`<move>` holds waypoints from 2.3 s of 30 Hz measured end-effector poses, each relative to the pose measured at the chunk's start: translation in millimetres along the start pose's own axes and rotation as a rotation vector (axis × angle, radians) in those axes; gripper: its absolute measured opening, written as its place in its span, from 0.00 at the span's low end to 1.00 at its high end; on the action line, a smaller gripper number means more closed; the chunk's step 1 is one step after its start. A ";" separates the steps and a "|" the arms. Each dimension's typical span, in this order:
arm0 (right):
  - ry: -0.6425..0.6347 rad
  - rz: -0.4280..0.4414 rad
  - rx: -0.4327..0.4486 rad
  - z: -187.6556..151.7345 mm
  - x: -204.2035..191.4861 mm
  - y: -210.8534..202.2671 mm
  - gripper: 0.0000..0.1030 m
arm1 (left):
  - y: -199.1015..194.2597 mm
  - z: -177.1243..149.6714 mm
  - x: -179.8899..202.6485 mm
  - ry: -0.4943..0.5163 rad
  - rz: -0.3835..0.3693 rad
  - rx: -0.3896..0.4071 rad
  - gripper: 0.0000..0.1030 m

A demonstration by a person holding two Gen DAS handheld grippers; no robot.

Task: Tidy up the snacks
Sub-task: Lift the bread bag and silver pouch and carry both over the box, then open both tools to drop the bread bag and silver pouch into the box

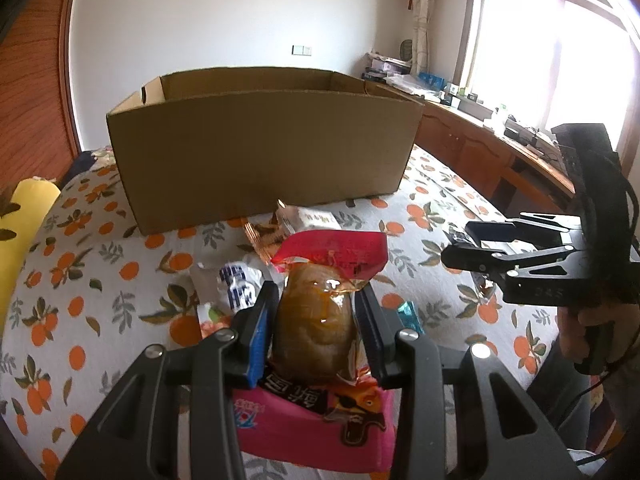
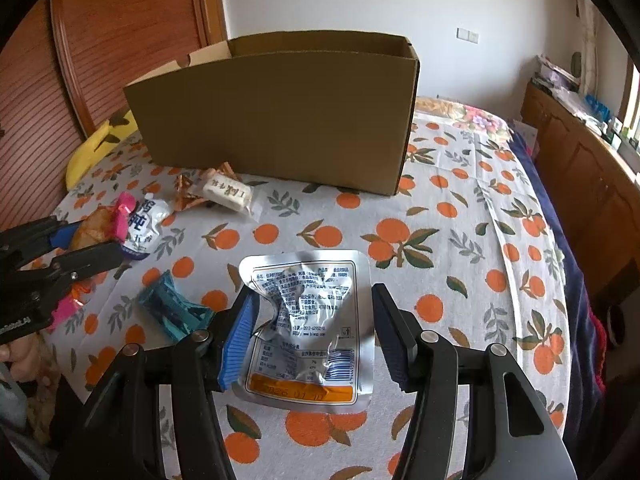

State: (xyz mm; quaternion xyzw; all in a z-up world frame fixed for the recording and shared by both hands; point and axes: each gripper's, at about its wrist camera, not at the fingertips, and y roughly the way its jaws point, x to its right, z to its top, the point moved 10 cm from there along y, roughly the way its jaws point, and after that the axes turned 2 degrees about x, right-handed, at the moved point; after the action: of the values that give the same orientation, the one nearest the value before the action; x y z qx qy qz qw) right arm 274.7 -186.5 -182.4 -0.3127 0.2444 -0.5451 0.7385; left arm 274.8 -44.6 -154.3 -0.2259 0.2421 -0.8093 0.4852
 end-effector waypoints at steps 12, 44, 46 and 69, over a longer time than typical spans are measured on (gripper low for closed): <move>-0.072 0.029 0.139 75.5 -8.6 -30.5 0.56 | 3.2 80.3 -15.0 0.043 0.021 0.107 0.38; -0.084 0.113 0.318 213.7 0.0 27.5 0.56 | 38.1 206.5 -67.7 0.046 0.085 0.265 0.36; -0.076 0.104 0.308 212.4 3.0 35.5 0.56 | 47.8 208.4 -76.1 0.016 0.085 0.252 0.36; -0.097 0.074 0.206 180.7 4.7 70.4 0.62 | 114.9 156.3 -72.8 0.005 0.126 0.013 0.50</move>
State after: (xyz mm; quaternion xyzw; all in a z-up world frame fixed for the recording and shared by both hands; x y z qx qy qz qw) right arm 448.8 -140.9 -109.9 -0.2519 0.1624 -0.5239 0.7973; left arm 477.4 -53.7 -112.0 -0.2049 0.2516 -0.7794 0.5359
